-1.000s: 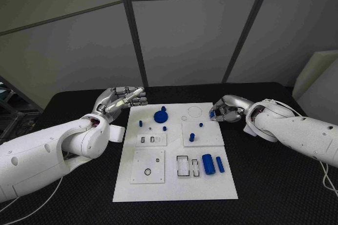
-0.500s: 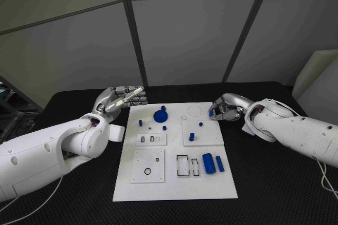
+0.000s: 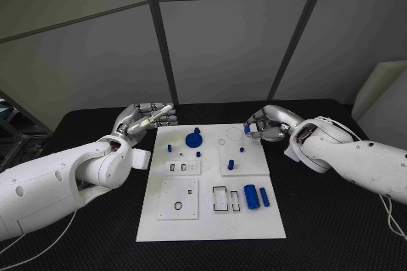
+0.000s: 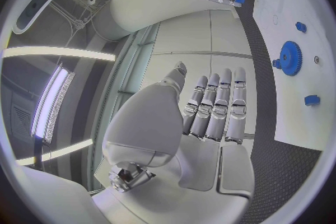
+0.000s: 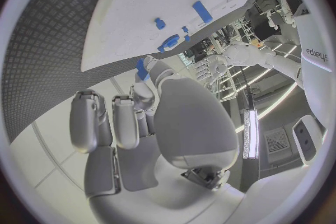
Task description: Assemble the parts on the task board
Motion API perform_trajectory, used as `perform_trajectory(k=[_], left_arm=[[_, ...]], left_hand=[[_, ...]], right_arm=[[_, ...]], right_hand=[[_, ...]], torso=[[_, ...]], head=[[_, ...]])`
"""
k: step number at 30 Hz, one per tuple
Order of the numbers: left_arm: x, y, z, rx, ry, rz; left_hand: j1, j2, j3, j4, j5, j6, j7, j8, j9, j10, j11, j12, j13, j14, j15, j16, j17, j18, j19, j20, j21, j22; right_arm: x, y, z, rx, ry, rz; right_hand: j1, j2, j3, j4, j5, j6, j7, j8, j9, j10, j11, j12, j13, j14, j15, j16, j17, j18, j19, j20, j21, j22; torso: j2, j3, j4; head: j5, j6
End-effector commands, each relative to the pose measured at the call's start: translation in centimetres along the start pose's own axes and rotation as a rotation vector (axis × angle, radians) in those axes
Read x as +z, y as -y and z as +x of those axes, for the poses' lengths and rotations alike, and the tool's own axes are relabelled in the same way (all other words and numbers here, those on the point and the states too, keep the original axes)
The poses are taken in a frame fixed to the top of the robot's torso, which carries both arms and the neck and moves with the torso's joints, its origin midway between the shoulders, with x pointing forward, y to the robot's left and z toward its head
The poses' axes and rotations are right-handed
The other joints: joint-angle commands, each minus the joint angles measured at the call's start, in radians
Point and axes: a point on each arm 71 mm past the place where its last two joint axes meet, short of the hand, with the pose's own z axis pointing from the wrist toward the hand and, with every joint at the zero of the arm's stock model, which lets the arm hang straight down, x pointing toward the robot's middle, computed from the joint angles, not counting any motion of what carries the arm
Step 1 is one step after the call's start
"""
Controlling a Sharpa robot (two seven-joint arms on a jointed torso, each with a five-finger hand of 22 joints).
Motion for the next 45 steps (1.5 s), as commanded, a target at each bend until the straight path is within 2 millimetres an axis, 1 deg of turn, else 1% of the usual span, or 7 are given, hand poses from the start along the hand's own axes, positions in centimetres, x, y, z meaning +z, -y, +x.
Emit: perform_trajectory(k=[1,9,18,25,27,36,45], left_arm=[[0.1,0.1,0.1,0.0,-0.01,0.013],[0.3,0.0,0.3,-0.003,-0.012,0.011],[0.5,-0.2,0.2,-0.002,-0.01,0.01],[0.5,-0.2,0.3,-0.001,-0.008,0.009],[0.5,-0.2,0.3,-0.001,-0.006,0.01],[0.5,-0.2,0.4,-0.001,-0.007,0.01],[0.6,-0.2,0.5,-0.003,-0.01,0.009]], left_hand=[[0.003,0.01,0.0,-0.005,0.0,0.001,0.004,-0.004,0.0,0.002,0.003,-0.006,-0.001,0.0,-0.002,-0.005,-0.002,-0.01,-0.003,0.002,-0.004,-0.001],[0.004,0.01,0.0,-0.005,0.0,0.001,0.004,-0.004,0.0,0.003,0.003,-0.006,-0.001,0.0,-0.002,-0.005,-0.002,-0.01,-0.003,0.002,-0.004,-0.001],[0.005,0.011,0.0,-0.006,0.0,0.001,0.004,-0.004,0.0,0.003,0.003,-0.006,-0.001,0.001,-0.002,-0.005,-0.002,-0.01,-0.003,0.003,-0.004,-0.001],[0.006,0.011,0.001,-0.007,0.0,0.002,0.003,-0.004,0.0,0.004,0.003,-0.006,-0.001,0.001,-0.002,-0.005,-0.002,-0.01,-0.003,0.003,-0.004,-0.001],[0.006,0.011,0.001,-0.007,0.0,0.002,0.003,-0.004,0.0,0.004,0.003,-0.006,-0.001,0.001,-0.002,-0.005,-0.002,-0.01,-0.003,0.003,-0.004,-0.001],[0.007,0.011,0.001,-0.008,0.0,0.002,0.003,-0.004,0.0,0.005,0.003,-0.006,-0.001,0.002,-0.002,-0.005,-0.002,-0.01,-0.002,0.003,-0.004,-0.001],[0.007,0.011,0.001,-0.008,0.0,0.002,0.003,-0.004,0.0,0.005,0.003,-0.006,-0.001,0.002,-0.002,-0.005,-0.002,-0.01,-0.002,0.003,-0.004,-0.001]], right_arm=[[0.4,-1.5,0.4,0.005,0.011,0.037],[2.2,-7.5,2.9,0.005,-0.029,-0.025],[3.1,-11.7,6.5,-0.063,-0.109,-0.092],[3.0,-13.2,9.0,-0.095,-0.172,-0.116],[3.0,-13.5,9.5,-0.1,-0.178,-0.119],[3.2,-14.5,10.8,-0.104,-0.174,-0.124],[3.5,-15.4,11.6,-0.108,-0.187,-0.138]], right_hand=[[-0.004,0.006,0.006,0.0,-0.003,0.001,0.007,0.0,0.007,0.003,0.0,-0.004,-0.001,0.057,-0.007,0.003,0.033,0.004,0.002,-0.006,0.005,0.04],[-0.005,0.008,0.01,0.0,-0.001,0.0,0.008,-0.001,0.006,0.003,0.001,-0.004,-0.001,0.056,-0.007,0.001,0.03,0.004,0.002,-0.005,0.005,0.04],[-0.016,0.004,0.01,0.003,-0.01,-0.002,0.009,-0.001,0.006,0.003,0.002,-0.005,-0.002,0.057,-0.006,0.0,0.03,0.004,0.003,-0.004,0.005,0.041],[-0.023,0.001,0.009,0.005,-0.017,-0.003,0.009,-0.001,0.006,0.002,0.003,-0.007,-0.004,0.056,-0.005,0.0,0.029,0.004,0.001,-0.004,0.004,0.039],[-0.025,0.0,0.009,0.006,-0.019,-0.003,0.009,-0.002,0.005,0.001,0.003,-0.009,-0.005,0.056,-0.005,-0.001,0.028,0.004,0.001,-0.004,0.003,0.038],[-0.026,-0.001,0.009,0.006,-0.019,-0.004,0.009,-0.002,0.005,0.001,0.003,-0.009,-0.005,0.056,-0.005,-0.001,0.028,0.004,0.001,-0.003,0.003,0.038],[-0.031,-0.002,0.008,0.008,-0.02,-0.007,0.01,-0.004,0.004,0.001,0.004,-0.008,-0.004,0.056,-0.004,-0.001,0.028,0.004,0.001,-0.003,0.003,0.038]], torso=[[-0.004,-0.0021,-0.0015],[-0.006,-0.0046,0.0018],[-0.003,-0.0039,-0.001],[-0.004,-0.0042,-0.0015],[-0.004,-0.0031,-0.0012],[-0.004,-0.003,0.0011],[-0.004,-0.0032,-0.0007]], head=[[0.005,0.0],[0.021,-0.006],[0.044,-0.014],[0.055,-0.018],[0.057,-0.023],[0.065,-0.031],[0.07,-0.037]])
